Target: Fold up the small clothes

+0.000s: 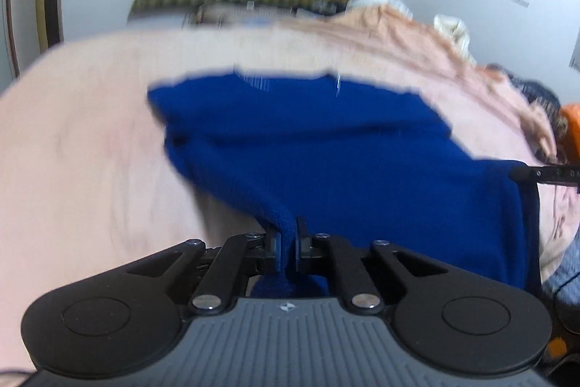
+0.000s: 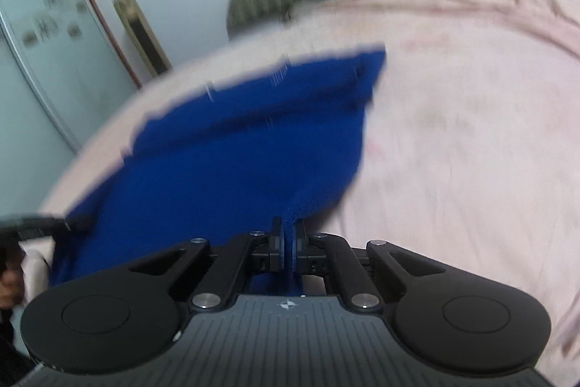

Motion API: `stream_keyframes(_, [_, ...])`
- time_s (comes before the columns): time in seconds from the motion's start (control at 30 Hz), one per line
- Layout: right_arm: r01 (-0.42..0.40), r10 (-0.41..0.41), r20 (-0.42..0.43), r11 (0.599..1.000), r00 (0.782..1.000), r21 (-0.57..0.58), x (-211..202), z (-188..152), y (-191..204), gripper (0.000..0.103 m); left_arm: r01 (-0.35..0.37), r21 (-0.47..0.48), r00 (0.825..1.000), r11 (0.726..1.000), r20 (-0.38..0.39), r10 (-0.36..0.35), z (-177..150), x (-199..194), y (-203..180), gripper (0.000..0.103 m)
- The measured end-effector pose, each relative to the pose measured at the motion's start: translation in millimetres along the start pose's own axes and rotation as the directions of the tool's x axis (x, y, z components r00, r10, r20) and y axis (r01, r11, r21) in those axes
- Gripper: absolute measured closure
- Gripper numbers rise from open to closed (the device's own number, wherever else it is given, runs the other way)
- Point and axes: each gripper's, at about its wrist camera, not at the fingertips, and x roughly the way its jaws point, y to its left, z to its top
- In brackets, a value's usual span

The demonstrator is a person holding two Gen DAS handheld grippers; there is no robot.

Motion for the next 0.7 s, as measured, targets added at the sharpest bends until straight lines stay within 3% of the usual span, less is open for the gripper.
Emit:
stream_keyframes(0.07, [-0.013, 0.014, 0.053, 1.0, 0.998, -0.025, -4, 21, 4, 0.096, -0.034, 0.007, 0.999, 0.999, 0.039, 0.034, 17, 1, 2, 0.096])
stream_keyframes(0.13, [0.032, -0.025, 0.094, 0.997, 0.995, -0.072, 2, 42, 8, 0.096, -0.073, -0.002, 0.996, 0.997, 0.053, 0.073, 30, 13, 9, 0.096])
stream_keyframes(0.23, [0.128, -0.116, 0.118, 0.987, 0.986, -0.101, 28, 65, -1, 0.096, -0.134, 0.005, 0.991, 0.991, -0.002, 0.134, 41, 49, 19, 0.095])
stream_keyframes(0.3, [0.174, -0.167, 0.094, 0.983, 0.981, -0.063, 53, 72, -16, 0.079, -0.177, -0.009, 0.983, 0.984, -0.056, 0.176, 39, 70, 26, 0.095])
stream_keyframes(0.37, [0.218, -0.216, 0.048, 0.975, 0.975, -0.032, 69, 70, -27, 0.075, -0.206, -0.038, 0.974, 0.978, -0.104, 0.201, 33, 78, 32, 0.093])
stream_keyframes(0.4, [0.247, -0.246, 0.04, 0.969, 0.968, -0.029, 71, 65, -29, 0.076, -0.19, -0.06, 0.978, 0.98, -0.101, 0.183, 28, 74, 35, 0.092])
stream_keyframes(0.5, [0.224, -0.223, 0.04, 0.974, 0.974, -0.024, 57, 48, -30, 0.072, -0.157, -0.1, 0.984, 0.983, -0.096, 0.148, 14, 56, 39, 0.072])
stream_keyframes(0.57, [0.214, -0.214, 0.022, 0.977, 0.977, -0.008, 43, 35, -34, 0.066, -0.159, -0.112, 0.985, 0.981, -0.088, 0.149, 7, 42, 36, 0.039])
stream_keyframes(0.63, [0.185, -0.185, -0.001, 0.983, 0.983, 0.015, 31, 25, -36, 0.059, -0.159, -0.116, 0.986, 0.98, -0.063, 0.153, -2, 28, 31, 0.031])
stream_keyframes(0.7, [0.151, -0.15, -0.026, 0.987, 0.988, 0.054, 20, 13, -38, 0.048, -0.159, -0.103, 0.986, 0.982, -0.063, 0.153, -12, 18, 23, 0.031])
